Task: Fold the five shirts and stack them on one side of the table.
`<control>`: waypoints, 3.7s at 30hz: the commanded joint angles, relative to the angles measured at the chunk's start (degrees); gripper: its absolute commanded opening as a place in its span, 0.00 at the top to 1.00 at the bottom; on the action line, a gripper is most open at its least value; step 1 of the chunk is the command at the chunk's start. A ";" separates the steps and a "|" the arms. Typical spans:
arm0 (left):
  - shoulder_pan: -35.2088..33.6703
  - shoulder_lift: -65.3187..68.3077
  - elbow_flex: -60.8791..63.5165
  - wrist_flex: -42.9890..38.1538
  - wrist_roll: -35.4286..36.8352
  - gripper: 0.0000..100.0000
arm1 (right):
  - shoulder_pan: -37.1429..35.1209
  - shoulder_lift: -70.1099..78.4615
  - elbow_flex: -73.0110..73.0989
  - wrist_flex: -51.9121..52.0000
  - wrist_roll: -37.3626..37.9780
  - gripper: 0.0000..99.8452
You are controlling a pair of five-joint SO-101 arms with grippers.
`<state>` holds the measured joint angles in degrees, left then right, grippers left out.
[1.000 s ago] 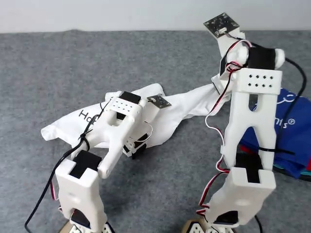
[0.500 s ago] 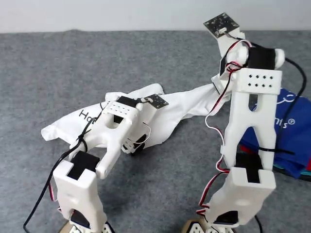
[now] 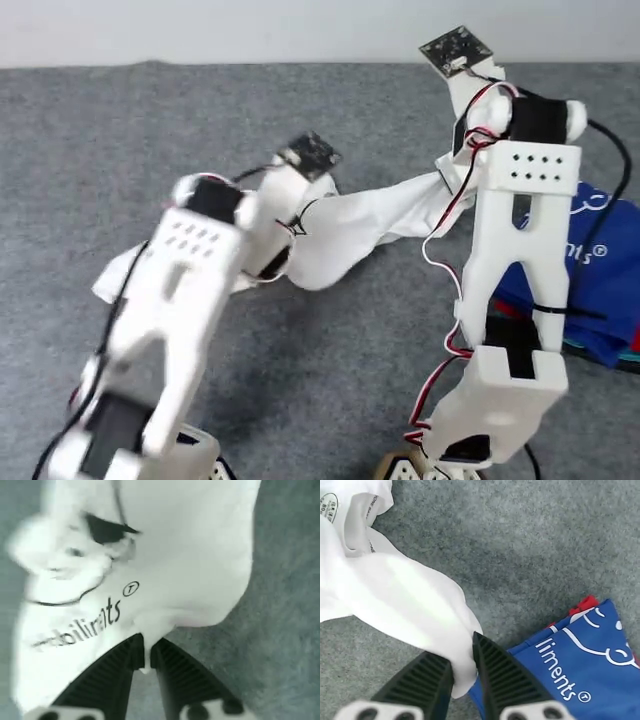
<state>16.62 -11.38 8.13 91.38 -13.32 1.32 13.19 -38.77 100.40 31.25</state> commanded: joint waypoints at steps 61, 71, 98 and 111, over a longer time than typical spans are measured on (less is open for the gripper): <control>-32.70 -58.29 -3.56 -17.05 -18.29 1.00 | -0.40 -59.74 -4.13 -32.66 9.76 0.99; -32.70 -66.81 -3.21 -13.89 -27.08 1.00 | -0.40 -64.13 -3.60 -25.19 14.07 0.99; -32.26 -37.63 42.42 -62.86 -27.25 1.00 | -6.37 -33.54 34.37 -54.20 13.89 0.99; -32.18 -3.96 12.35 -65.58 -27.08 1.00 | -6.11 -18.68 35.16 -77.58 14.24 0.99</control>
<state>-15.56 -20.35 29.14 27.30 -39.87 -4.75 -5.98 -3.08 27.43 44.97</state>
